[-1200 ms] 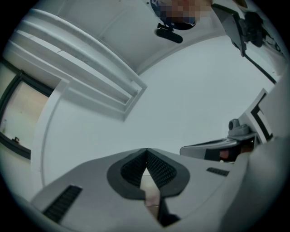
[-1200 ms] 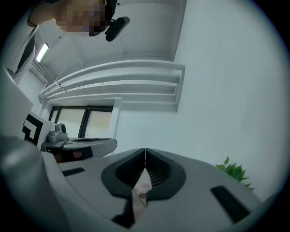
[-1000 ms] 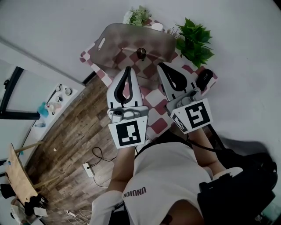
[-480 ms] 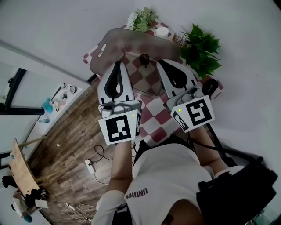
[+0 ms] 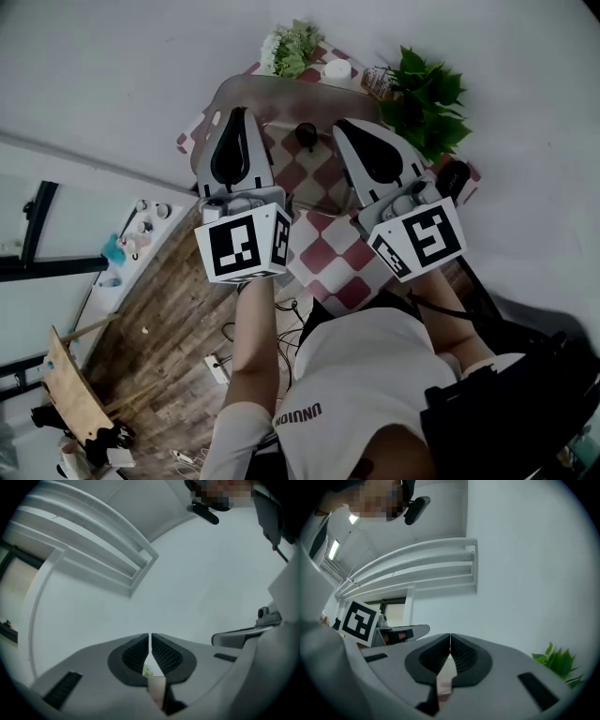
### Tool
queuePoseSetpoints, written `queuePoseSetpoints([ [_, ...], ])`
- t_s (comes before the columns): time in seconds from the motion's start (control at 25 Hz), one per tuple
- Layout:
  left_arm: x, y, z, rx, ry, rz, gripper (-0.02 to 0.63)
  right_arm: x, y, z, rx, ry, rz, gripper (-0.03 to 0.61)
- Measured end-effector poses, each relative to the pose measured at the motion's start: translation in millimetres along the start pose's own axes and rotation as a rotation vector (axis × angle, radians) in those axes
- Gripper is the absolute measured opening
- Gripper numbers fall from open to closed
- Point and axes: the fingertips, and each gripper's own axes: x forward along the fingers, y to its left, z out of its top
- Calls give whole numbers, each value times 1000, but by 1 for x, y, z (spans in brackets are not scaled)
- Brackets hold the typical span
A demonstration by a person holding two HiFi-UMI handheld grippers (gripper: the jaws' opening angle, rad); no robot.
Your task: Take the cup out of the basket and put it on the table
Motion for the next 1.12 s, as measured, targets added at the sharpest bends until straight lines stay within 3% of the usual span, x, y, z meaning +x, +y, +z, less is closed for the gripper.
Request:
queuePoseSetpoints([
  [0.12,21,4,-16,-17,39,-45,15,4,-8,-2,12,-7,-51,18],
  [0.4,71,6,-83,-33,223,-178,123,19,-16,-7,40,-16,-128,18],
  [0.64,96,-2,-137,-120,344,-292,195,32,-19,-13,34,-5,-153,18],
  [0.8,103,-9,-160,-70,376,-359,215,37,-24,-22,37,11,-158,18],
  [1.12,100,-35,-190,25,375,-599,240,41,-32,-28,48,25,-164,18],
])
